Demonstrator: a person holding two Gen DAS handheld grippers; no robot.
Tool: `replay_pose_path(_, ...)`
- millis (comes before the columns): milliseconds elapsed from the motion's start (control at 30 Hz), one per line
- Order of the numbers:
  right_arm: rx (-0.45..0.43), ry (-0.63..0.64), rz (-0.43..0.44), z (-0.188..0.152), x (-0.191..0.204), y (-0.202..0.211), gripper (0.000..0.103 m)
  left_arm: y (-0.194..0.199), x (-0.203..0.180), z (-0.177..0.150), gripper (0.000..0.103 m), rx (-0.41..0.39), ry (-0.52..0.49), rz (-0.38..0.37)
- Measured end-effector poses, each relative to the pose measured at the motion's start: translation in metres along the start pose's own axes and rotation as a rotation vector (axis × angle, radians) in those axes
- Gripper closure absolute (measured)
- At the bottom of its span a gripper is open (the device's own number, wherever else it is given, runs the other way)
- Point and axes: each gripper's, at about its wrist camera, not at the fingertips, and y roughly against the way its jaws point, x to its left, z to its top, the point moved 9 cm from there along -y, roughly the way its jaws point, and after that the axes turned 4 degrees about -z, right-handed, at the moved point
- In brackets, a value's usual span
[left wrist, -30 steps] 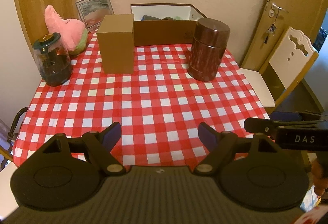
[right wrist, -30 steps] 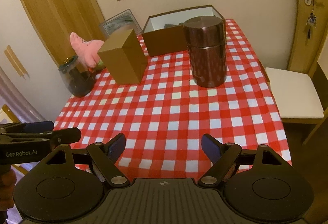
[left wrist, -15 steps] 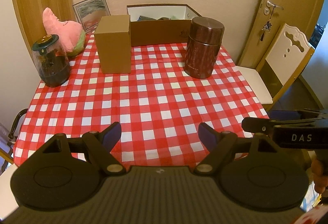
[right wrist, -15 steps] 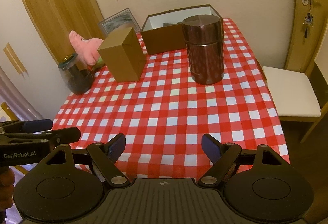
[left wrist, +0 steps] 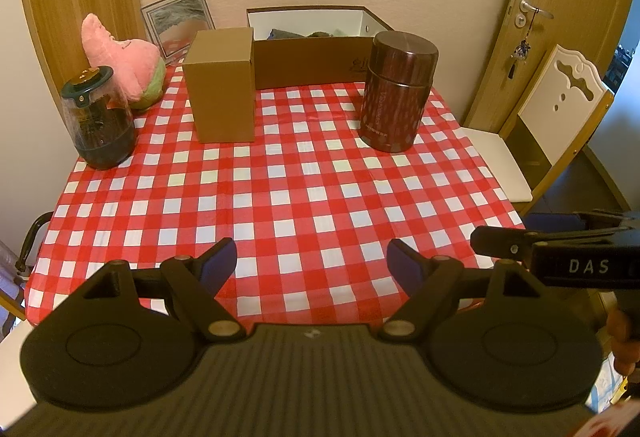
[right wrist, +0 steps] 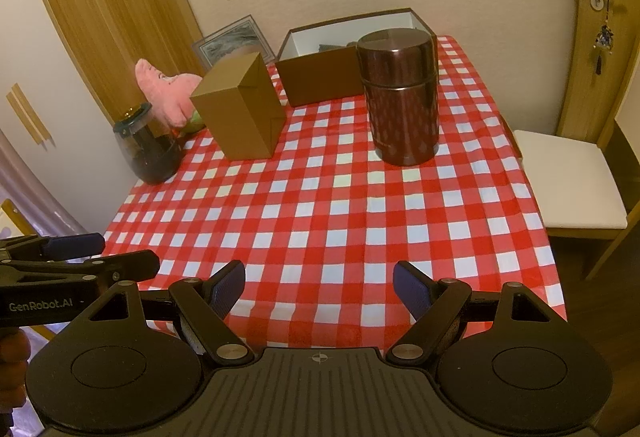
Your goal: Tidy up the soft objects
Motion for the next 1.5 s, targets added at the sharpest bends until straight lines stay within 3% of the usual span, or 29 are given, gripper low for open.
replay_pose_path(1500, 0.0, 0.002, -0.001, 0.0002, -0.0003, -0.001, 0.022, -0.0016, -0.0041, 0.0014, 0.022, -0.002, 0.0, 0.001)
